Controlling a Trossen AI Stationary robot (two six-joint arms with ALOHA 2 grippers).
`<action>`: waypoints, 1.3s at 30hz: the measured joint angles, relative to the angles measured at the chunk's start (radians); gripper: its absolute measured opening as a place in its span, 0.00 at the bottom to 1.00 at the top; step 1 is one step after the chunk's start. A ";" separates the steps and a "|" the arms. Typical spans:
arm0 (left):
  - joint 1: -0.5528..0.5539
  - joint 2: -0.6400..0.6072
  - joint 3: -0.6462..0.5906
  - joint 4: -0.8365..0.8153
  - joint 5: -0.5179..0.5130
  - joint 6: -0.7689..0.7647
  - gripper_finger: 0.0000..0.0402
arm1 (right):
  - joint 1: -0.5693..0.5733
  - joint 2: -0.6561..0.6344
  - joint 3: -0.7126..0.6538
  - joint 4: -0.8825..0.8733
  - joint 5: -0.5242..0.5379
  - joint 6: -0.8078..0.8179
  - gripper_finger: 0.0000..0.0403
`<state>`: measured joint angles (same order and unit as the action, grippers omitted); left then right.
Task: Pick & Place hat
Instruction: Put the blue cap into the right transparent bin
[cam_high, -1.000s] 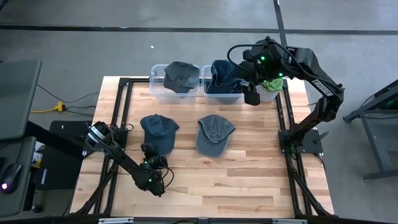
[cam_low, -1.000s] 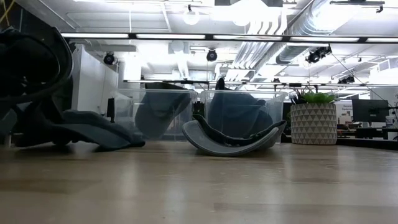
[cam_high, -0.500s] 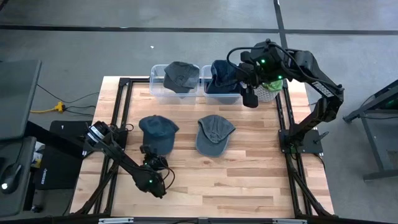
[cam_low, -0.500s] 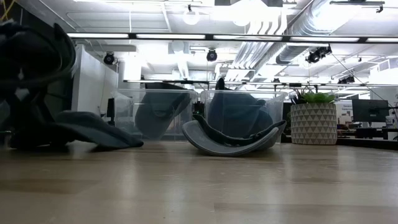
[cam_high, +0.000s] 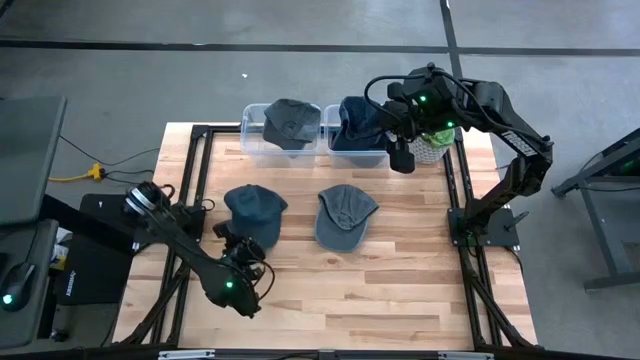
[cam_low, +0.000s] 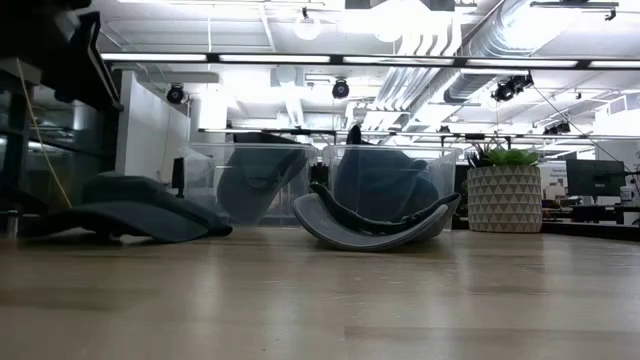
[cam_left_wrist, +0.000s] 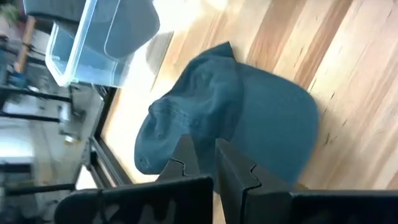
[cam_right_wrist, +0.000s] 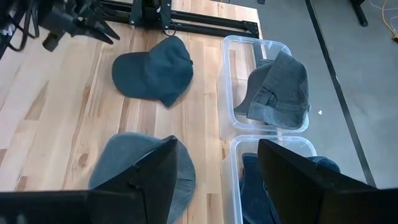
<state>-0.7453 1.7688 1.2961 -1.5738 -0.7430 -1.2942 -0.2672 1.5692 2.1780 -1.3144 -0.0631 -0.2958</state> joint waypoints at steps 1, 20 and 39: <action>0.007 -0.011 0.000 0.000 -0.002 -0.009 0.00 | 0.000 0.000 0.000 0.000 0.000 0.000 0.54; 0.020 -0.278 -0.046 0.003 -0.048 -0.208 0.00 | 0.101 0.102 0.000 -0.042 -0.286 -0.042 0.54; 0.056 -0.808 -0.430 0.003 0.027 -0.779 0.00 | 0.147 0.467 -0.001 0.404 -0.341 -0.022 0.54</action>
<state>-0.6890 0.9608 0.8662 -1.5706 -0.7160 -2.0729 -0.1199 2.0357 2.1773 -0.9106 -0.4040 -0.3183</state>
